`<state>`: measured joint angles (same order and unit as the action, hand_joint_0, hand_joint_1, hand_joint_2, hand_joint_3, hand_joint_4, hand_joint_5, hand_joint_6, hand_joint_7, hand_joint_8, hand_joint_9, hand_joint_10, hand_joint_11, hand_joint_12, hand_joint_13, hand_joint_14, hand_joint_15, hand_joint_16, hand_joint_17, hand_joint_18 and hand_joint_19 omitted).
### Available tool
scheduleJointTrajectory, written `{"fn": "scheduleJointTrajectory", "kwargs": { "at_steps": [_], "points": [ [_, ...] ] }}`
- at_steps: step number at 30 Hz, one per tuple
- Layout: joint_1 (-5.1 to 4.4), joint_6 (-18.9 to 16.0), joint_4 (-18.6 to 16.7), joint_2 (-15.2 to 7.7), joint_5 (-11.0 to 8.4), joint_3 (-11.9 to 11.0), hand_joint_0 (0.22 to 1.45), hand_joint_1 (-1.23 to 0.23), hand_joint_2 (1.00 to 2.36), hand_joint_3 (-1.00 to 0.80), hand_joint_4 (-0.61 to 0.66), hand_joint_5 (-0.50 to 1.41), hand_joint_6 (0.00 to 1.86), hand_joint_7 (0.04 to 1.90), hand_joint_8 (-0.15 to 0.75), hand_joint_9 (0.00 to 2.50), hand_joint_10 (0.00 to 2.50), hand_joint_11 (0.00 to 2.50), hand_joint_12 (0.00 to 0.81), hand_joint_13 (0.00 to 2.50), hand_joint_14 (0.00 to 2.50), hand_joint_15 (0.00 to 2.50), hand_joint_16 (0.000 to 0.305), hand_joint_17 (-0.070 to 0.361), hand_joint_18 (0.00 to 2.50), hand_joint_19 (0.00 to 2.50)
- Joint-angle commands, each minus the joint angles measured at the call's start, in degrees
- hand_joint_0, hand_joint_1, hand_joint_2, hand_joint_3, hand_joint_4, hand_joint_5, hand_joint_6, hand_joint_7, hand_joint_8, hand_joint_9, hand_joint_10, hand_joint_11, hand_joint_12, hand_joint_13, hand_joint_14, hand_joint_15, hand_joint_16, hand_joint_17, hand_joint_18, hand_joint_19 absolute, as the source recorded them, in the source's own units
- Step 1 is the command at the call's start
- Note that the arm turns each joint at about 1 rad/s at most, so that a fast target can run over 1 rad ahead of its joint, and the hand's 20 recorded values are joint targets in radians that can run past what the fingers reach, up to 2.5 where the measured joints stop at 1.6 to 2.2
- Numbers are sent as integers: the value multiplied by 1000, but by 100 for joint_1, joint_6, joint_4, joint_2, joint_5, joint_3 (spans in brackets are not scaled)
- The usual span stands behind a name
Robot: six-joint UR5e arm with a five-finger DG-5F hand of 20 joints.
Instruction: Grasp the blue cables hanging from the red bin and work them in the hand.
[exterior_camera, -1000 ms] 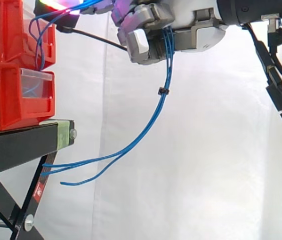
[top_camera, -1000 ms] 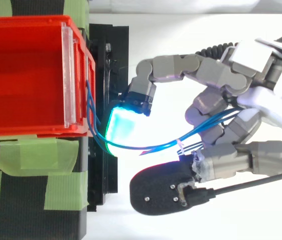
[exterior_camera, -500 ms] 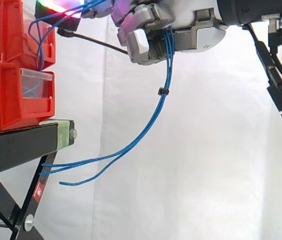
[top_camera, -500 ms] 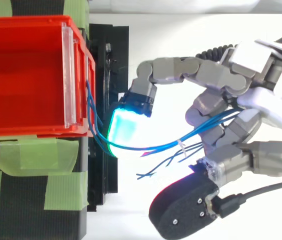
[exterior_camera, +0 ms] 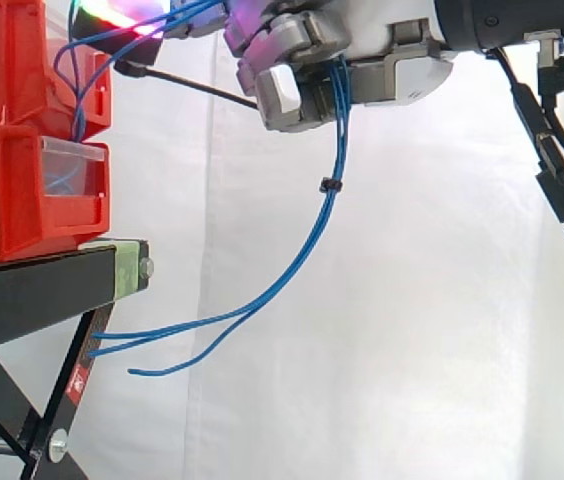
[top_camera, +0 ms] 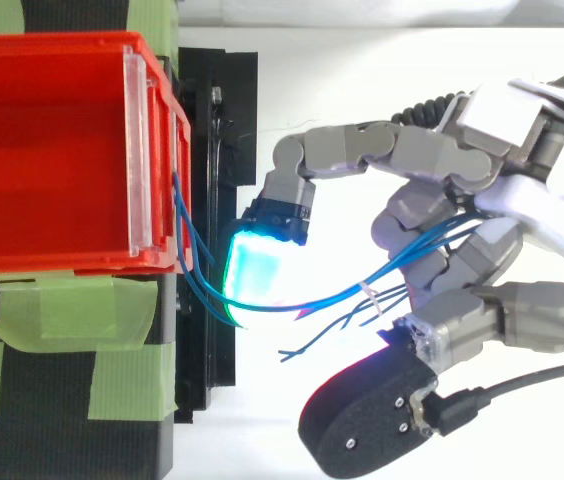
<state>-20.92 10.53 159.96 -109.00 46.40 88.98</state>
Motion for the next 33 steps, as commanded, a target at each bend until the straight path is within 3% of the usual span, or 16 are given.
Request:
{"fn": "scheduleJointTrajectory", "kwargs": {
  "at_steps": [1,19,33],
  "points": [
    [0,81,0,2,-17,5,782,-640,1000,-1000,238,311,349,1367,615,1538,2500,2500,681,1957,2500,1860,213,160,2343,644],
    [18,221,18,-7,10,-3,790,-639,1000,-1000,269,578,1,1541,615,1538,2500,2500,681,1957,2500,1860,213,160,2343,644],
    [44,248,35,2,10,5,815,-648,1000,-1000,264,644,4,1527,615,1538,2500,2500,681,1957,2500,1860,213,160,2343,644]
  ]
}}
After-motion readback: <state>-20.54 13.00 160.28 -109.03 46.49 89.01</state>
